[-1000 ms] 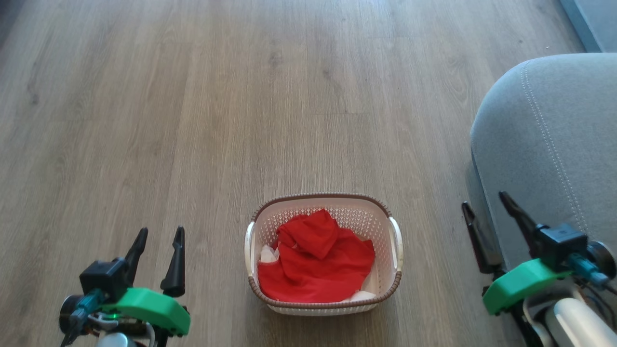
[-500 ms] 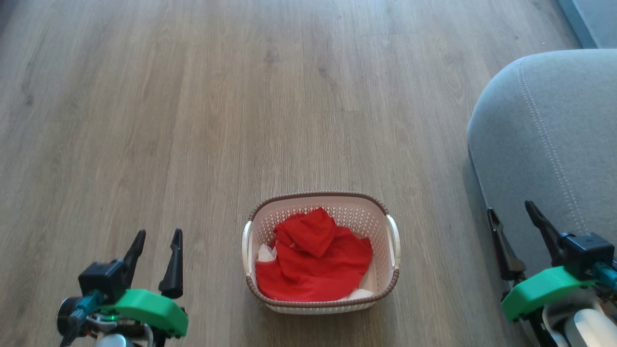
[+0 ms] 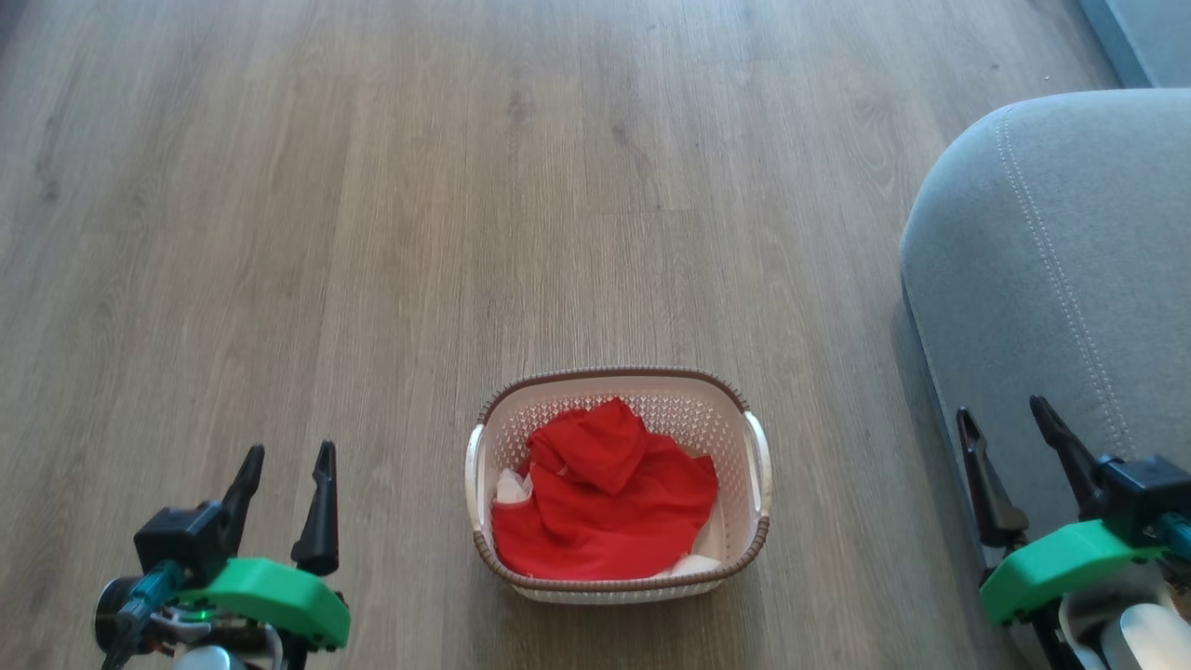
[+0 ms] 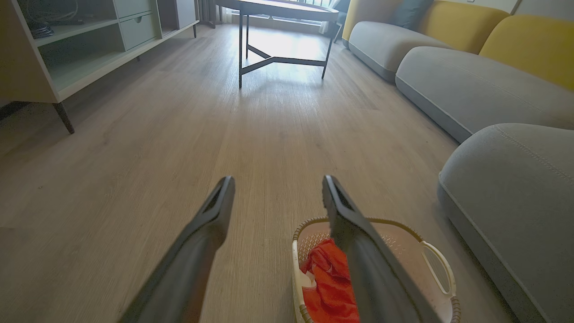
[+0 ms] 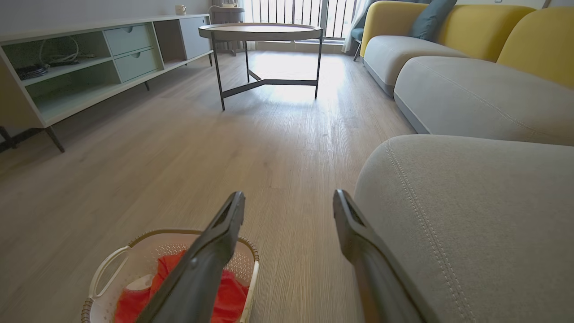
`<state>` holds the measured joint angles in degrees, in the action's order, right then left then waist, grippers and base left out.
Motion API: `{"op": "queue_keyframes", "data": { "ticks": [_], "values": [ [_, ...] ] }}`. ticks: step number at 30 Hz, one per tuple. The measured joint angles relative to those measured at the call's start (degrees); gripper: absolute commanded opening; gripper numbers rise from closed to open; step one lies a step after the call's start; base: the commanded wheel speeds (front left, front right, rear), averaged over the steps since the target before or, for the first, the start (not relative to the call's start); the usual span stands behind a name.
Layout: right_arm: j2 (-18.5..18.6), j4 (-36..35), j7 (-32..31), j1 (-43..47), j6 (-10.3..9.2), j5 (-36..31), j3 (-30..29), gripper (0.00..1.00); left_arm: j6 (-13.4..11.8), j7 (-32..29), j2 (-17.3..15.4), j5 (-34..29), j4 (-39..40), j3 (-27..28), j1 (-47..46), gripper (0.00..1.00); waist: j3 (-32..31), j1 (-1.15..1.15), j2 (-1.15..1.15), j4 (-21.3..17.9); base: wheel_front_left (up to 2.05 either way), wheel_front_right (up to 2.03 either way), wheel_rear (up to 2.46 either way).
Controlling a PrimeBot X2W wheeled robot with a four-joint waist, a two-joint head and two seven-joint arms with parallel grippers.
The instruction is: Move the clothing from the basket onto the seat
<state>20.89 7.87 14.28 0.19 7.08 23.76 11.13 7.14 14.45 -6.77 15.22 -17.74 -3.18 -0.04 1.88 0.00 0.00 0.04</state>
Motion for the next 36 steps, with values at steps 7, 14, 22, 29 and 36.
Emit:
{"op": "queue_keyframes", "data": {
  "ticks": [7,14,22,29,36],
  "values": [
    [0.0,0.3,0.0,0.2,0.0,0.0,0.0,1.0,0.0,0.0,0.0,0.0,0.0,0.1,0.0,1.0,-0.1,0.0,0.0,0.0,0.0,0.0,0.0],
    [0.0,0.4,0.0,0.2,0.0,0.0,0.1,1.0,0.0,0.0,0.0,0.0,-0.1,0.2,0.0,1.0,-0.2,0.0,0.0,-0.2,0.0,0.0,0.0],
    [0.0,0.4,0.0,0.2,0.0,0.0,0.0,1.0,0.0,0.0,0.0,0.0,-0.1,0.2,0.0,1.0,0.6,0.0,0.0,-0.2,0.0,0.0,0.0],
    [0.0,-0.1,0.0,0.1,0.0,-0.1,-0.4,1.0,0.0,0.0,0.0,0.0,0.1,0.3,-0.4,1.0,2.7,0.0,0.0,-0.1,0.0,0.0,0.0],
    [-0.5,-2.0,0.0,-2.8,0.0,-0.6,-1.7,1.0,0.0,0.0,0.0,0.0,1.1,0.2,-4.0,1.0,7.1,0.0,0.0,-0.2,0.0,0.0,0.0]
  ]
}}
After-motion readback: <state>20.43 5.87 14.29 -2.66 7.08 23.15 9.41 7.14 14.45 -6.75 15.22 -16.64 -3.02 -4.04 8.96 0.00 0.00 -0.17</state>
